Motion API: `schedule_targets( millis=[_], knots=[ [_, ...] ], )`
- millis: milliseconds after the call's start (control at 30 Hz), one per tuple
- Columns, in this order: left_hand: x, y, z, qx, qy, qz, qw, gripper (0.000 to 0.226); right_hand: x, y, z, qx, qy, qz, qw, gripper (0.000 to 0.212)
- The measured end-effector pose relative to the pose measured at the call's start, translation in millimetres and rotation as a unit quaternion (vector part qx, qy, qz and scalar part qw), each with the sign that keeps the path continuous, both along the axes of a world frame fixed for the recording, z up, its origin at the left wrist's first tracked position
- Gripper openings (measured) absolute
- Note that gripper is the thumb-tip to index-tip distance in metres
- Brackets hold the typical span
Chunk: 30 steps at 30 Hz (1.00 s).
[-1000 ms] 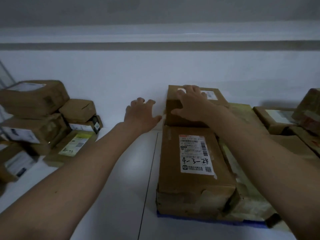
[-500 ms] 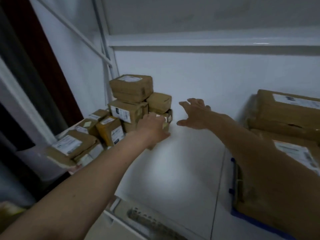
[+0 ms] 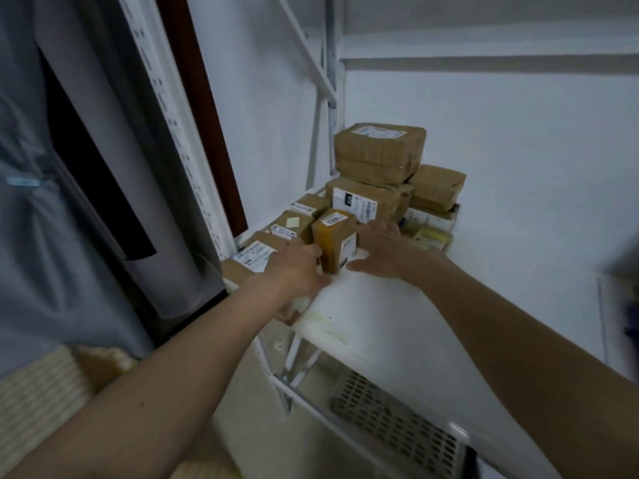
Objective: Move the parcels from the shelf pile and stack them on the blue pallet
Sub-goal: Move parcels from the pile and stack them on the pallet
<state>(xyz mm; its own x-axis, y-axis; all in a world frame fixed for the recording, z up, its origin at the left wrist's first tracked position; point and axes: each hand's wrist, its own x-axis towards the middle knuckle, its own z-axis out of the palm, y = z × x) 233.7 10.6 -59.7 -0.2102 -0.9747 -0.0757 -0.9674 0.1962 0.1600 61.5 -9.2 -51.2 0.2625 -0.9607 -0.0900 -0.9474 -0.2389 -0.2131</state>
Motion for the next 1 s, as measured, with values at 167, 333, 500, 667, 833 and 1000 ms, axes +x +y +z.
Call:
schedule_targets(
  millis=[167,333,500,667,833,1000],
  knots=[
    [64.8,-10.2,-24.0,0.004,0.031,0.078,0.996,0.076,60.8,-11.4,-32.9,0.044,-0.012,0.006,0.999,0.075],
    [109.8,-27.9,-52.1,0.045,0.109,0.163,0.98,0.123,94.5,-17.6,-63.1,0.078,-0.078,0.017,0.994,0.079],
    [136.5,-41.6,-68.1,0.096,0.235,0.215,0.943,0.15,114.2,-20.1,-83.7,0.173,-0.201,-0.01,0.964,0.065],
    [155.1,-52.5,-83.2,0.128,0.396,0.215,0.884,0.131,132.5,-18.6,-97.6,0.225,-0.294,-0.077,0.926,0.048],
    [157.0,-40.4,-93.9,0.145,0.392,0.22,0.881,0.128,138.6,-17.4,-109.7,0.245,-0.361,-0.161,0.885,0.065],
    [130.6,-18.3,-92.6,0.183,0.41,0.188,0.874,0.117,121.0,-4.8,-108.4,0.22,-0.402,-0.217,0.862,0.103]
  ],
)
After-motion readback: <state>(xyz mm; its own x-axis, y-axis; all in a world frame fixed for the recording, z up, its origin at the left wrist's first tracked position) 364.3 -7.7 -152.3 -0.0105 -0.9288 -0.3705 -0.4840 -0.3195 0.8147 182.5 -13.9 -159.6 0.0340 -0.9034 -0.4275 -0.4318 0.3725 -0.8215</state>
